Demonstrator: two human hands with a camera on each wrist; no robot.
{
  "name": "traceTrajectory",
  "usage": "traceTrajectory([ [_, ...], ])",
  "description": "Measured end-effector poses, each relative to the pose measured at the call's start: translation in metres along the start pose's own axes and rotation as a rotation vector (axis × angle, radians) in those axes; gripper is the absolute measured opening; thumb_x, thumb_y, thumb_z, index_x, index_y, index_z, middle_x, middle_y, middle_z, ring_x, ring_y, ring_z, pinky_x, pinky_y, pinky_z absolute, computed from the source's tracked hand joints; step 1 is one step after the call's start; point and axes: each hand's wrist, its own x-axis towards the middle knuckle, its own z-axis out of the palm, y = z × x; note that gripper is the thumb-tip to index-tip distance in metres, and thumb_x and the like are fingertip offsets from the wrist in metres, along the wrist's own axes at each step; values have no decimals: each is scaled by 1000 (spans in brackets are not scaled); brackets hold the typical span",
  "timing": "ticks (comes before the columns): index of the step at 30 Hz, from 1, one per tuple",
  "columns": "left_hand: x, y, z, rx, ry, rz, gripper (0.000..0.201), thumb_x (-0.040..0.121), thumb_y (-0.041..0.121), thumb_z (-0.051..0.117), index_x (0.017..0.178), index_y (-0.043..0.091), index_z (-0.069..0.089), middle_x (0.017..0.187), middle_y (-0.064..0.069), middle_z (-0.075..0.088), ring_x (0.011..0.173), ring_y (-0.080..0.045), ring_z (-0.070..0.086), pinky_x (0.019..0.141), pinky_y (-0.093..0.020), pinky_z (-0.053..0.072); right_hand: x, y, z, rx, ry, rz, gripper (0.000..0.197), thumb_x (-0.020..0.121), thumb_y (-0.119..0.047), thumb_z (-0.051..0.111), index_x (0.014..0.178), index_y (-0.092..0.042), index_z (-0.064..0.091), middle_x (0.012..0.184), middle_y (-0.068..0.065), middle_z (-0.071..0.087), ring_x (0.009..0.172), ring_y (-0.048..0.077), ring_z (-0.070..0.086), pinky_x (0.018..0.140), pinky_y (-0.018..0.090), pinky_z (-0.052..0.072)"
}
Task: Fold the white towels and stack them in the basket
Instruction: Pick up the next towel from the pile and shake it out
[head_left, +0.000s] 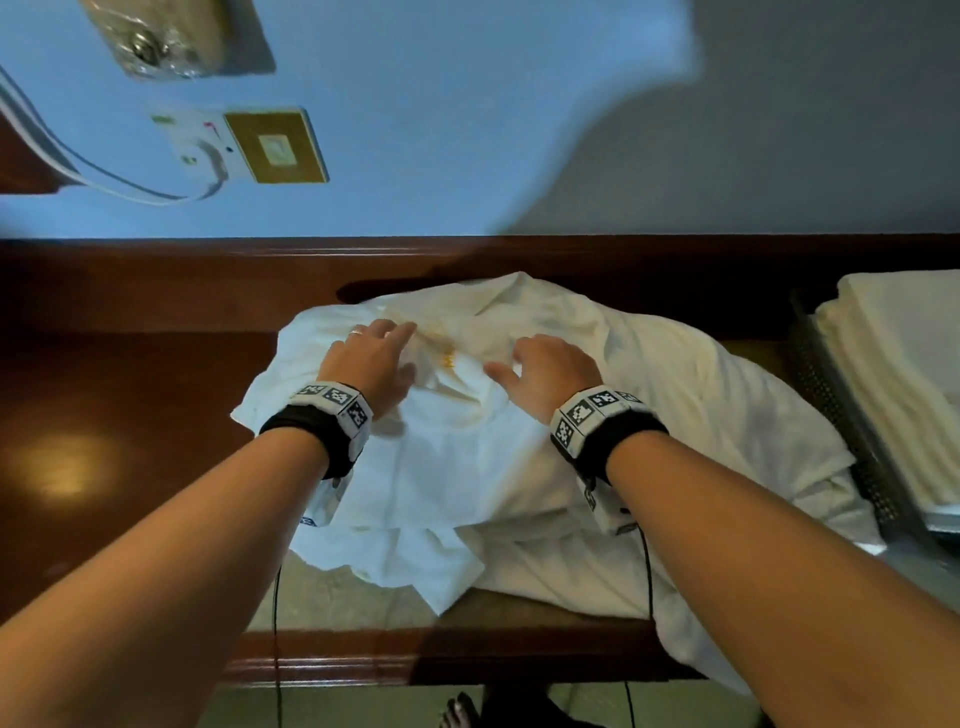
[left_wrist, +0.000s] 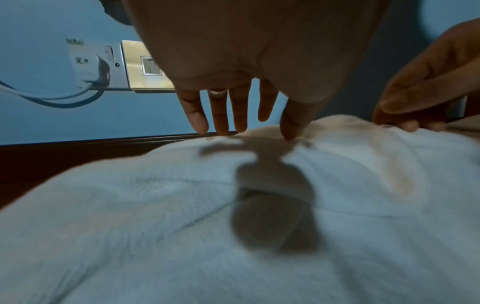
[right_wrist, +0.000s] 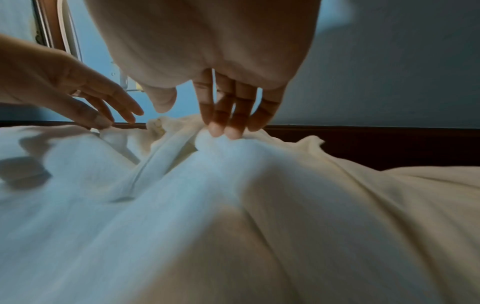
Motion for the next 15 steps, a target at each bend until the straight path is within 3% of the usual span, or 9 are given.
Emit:
traceTrajectory([
  [2, 12, -5, 0, -7, -11, 8, 57, 101, 30, 49, 155, 28, 30, 154, -3, 42, 133, -33, 45, 105, -50, 41, 14, -13, 0, -32, -40, 63, 52, 89, -66, 51, 103, -16, 60, 105, 4, 63, 99, 30, 60, 78, 37, 45],
  [3, 17, -4, -2, -29, -11, 19, 57, 102, 29, 48, 155, 28, 31, 154, -3, 42, 133, -33, 45, 106, -50, 41, 18, -18, 2, -45, -57, 61, 46, 89, -61, 54, 103, -17, 58, 105, 4, 63, 100, 30, 60, 78, 37, 45],
  [6, 29, 5, -12, -114, 37, 53, 56, 100, 23, 51, 153, 29, 36, 153, -3, 44, 133, -33, 45, 106, -48, 40, 21, -30, 3, 25, -14, -40, 13, 90, -17, 54, 102, -19, 51, 103, 4, 59, 99, 32, 57, 72, 34, 41],
  [8, 36, 9, -25, -198, 29, 97, 59, 96, 17, 53, 152, 32, 40, 153, -2, 45, 134, -33, 44, 109, -49, 39, 24, -37, -8, 191, 21, -95, 22, 85, -1, 47, 94, -21, 48, 88, 2, 55, 84, 31, 54, 67, 34, 40],
  [10, 45, 6, -43, -286, 26, 202, 64, 85, 18, 52, 145, 39, 46, 148, 0, 51, 132, -32, 46, 107, -52, 41, 29, -47, -32, 408, 71, -149, 26, 81, 5, 45, 86, -21, 49, 72, -2, 50, 74, 27, 50, 65, 31, 39],
  [11, 50, 3, -54, -330, 40, 262, 64, 77, 22, 49, 139, 39, 52, 140, 0, 58, 126, -30, 53, 104, -51, 44, 32, -53, -47, 485, 105, -186, 29, 80, 7, 45, 82, -22, 50, 68, -6, 48, 73, 24, 49, 64, 30, 37],
  [13, 55, 1, -81, -445, 46, 313, 53, 67, 21, 49, 118, 18, 66, 107, -2, 68, 95, -13, 61, 87, -36, 48, 37, -65, -77, 582, 158, -260, 32, 74, 6, 42, 77, -24, 52, 69, -5, 51, 75, 20, 49, 64, 28, 36],
  [14, 52, 2, -96, -527, 29, 311, 43, 65, 18, 50, 103, 7, 68, 90, -2, 64, 78, -5, 54, 77, -30, 44, 39, -72, -91, 610, 178, -287, 32, 70, 4, 40, 76, -24, 53, 71, -2, 53, 76, 19, 49, 65, 26, 37],
  [15, 48, 2, -112, -598, 9, 302, 35, 64, 16, 51, 93, 4, 67, 82, 0, 59, 71, -3, 48, 71, -27, 42, 38, -78, -105, 620, 194, -294, 31, 66, 1, 39, 76, -24, 55, 72, 0, 54, 75, 17, 49, 64, 23, 38],
])
